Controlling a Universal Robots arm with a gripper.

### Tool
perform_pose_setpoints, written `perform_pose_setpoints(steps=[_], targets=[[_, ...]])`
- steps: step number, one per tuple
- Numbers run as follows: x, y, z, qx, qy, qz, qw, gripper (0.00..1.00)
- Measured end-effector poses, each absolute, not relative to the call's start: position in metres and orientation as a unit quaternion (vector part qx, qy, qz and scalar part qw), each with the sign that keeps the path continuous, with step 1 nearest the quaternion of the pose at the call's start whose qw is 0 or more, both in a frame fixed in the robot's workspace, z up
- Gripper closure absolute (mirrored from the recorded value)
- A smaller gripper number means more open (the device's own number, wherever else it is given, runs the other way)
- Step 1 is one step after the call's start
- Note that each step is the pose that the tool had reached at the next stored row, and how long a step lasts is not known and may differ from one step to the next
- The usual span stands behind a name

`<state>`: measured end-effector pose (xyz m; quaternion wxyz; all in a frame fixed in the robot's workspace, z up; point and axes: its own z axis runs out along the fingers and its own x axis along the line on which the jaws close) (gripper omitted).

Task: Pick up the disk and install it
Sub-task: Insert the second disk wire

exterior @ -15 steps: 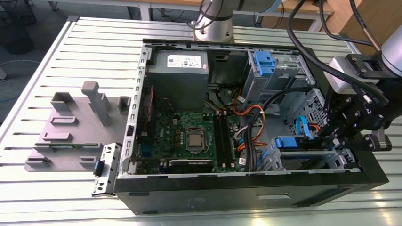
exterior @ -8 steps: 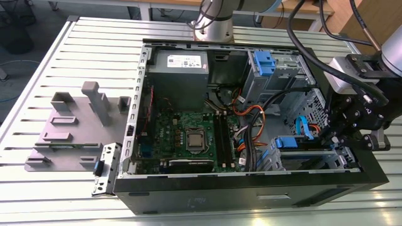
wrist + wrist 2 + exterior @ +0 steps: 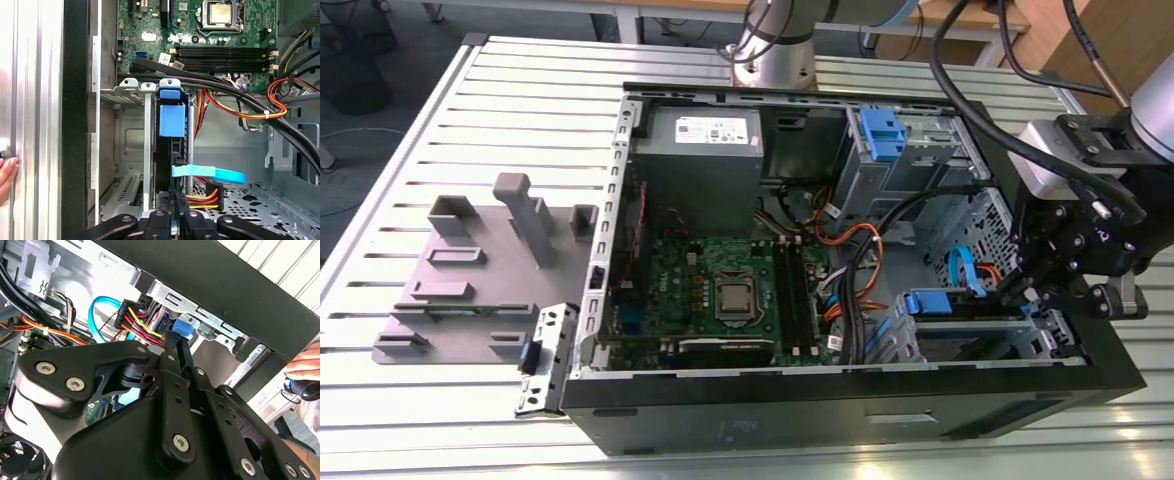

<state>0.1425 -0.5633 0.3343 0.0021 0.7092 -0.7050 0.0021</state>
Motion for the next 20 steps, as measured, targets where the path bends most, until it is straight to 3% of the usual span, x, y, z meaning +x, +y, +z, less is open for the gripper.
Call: perform_pose_setpoints(steps=[20], targets=[[0.1425,-0.561,0.3382,0.709,-0.705,0.002,0.002,0.84]])
